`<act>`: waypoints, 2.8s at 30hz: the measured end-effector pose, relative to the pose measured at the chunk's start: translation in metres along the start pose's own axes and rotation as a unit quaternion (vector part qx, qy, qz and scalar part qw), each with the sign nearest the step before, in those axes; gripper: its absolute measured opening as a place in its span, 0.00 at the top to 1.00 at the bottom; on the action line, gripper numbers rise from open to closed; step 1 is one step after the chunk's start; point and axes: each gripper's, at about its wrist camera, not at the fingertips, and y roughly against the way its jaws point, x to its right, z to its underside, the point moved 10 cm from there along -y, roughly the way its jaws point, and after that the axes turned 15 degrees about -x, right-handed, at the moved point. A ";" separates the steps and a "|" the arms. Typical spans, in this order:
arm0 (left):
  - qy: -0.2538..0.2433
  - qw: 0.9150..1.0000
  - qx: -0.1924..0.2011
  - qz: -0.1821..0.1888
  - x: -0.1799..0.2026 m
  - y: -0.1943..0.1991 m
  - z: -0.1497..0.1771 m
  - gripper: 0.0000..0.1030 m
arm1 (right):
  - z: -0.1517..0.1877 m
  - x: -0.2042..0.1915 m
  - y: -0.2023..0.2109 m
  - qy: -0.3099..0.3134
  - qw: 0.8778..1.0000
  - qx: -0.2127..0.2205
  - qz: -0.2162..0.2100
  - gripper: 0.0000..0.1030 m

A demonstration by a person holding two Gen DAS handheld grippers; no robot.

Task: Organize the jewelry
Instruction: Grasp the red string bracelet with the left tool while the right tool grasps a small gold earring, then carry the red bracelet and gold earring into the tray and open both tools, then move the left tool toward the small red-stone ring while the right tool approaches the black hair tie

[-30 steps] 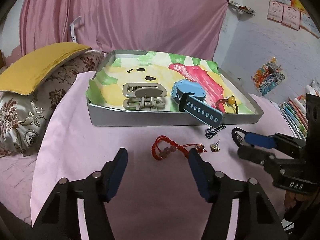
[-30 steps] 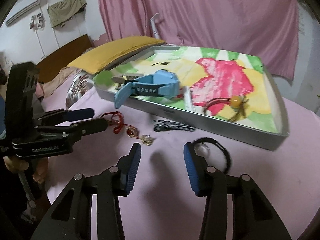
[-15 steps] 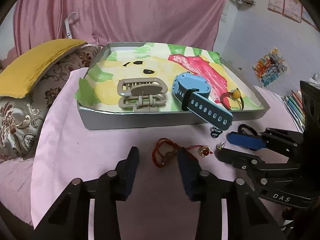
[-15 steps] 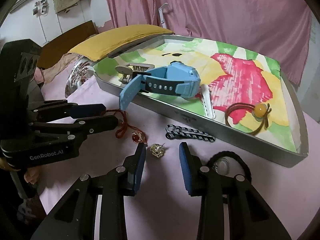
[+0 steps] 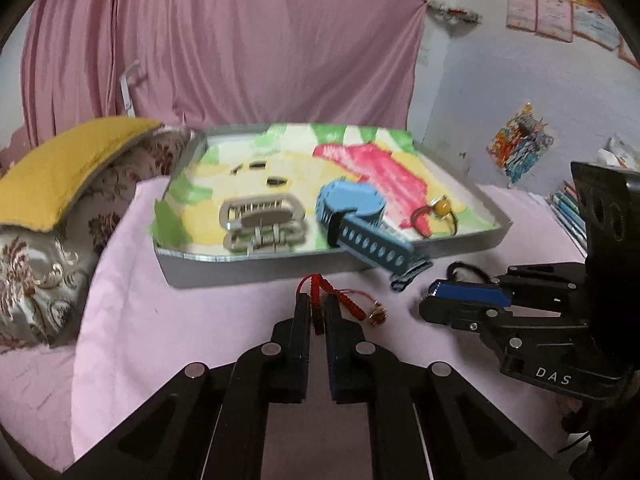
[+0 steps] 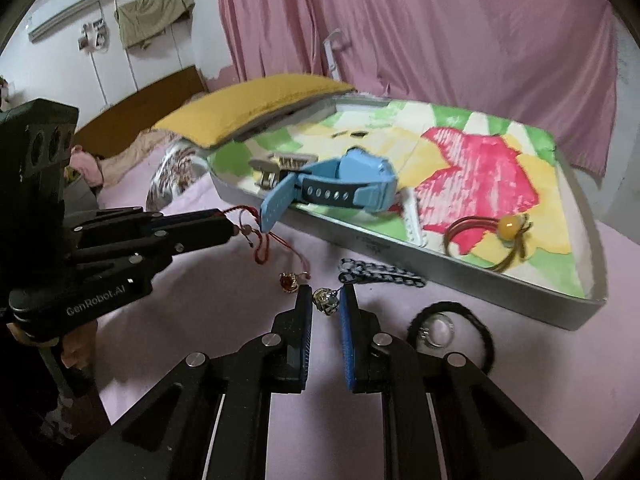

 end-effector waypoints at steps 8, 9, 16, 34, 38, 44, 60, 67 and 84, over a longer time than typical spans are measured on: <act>-0.050 0.993 0.108 0.008 0.025 0.048 -0.019 0.93 | -0.014 0.022 0.036 -0.025 0.997 0.076 0.013 0.88; -0.052 0.992 0.116 0.008 0.027 0.052 -0.022 0.93 | -0.017 0.024 0.040 -0.027 0.996 0.086 0.017 0.88; -0.025 0.986 0.165 -0.003 0.031 0.063 -0.052 0.93 | -0.046 0.037 0.066 -0.037 0.983 0.167 0.070 0.88; 0.019 0.990 0.127 -0.053 -0.002 0.003 -0.112 0.93 | -0.087 0.067 0.033 -0.061 0.981 0.138 0.118 0.88; 0.028 0.996 0.078 -0.045 -0.009 -0.020 -0.108 0.93 | -0.077 0.077 0.004 -0.086 0.988 0.083 0.097 0.88; 0.043 0.998 0.032 -0.028 -0.016 -0.041 -0.099 0.93 | -0.066 0.083 -0.025 -0.094 0.992 0.023 0.080 0.88; 0.054 0.998 -0.012 -0.031 -0.021 -0.055 -0.089 0.93 | -0.059 0.080 -0.040 -0.105 0.992 -0.021 0.066 0.82; 0.078 0.997 0.019 -0.017 -0.026 -0.035 -0.084 0.62 | -0.054 0.079 -0.011 -0.104 0.991 0.024 0.078 0.65; 0.067 0.987 0.140 -0.035 -0.016 0.036 -0.057 0.04 | -0.026 0.071 0.081 -0.099 0.969 0.186 0.133 0.05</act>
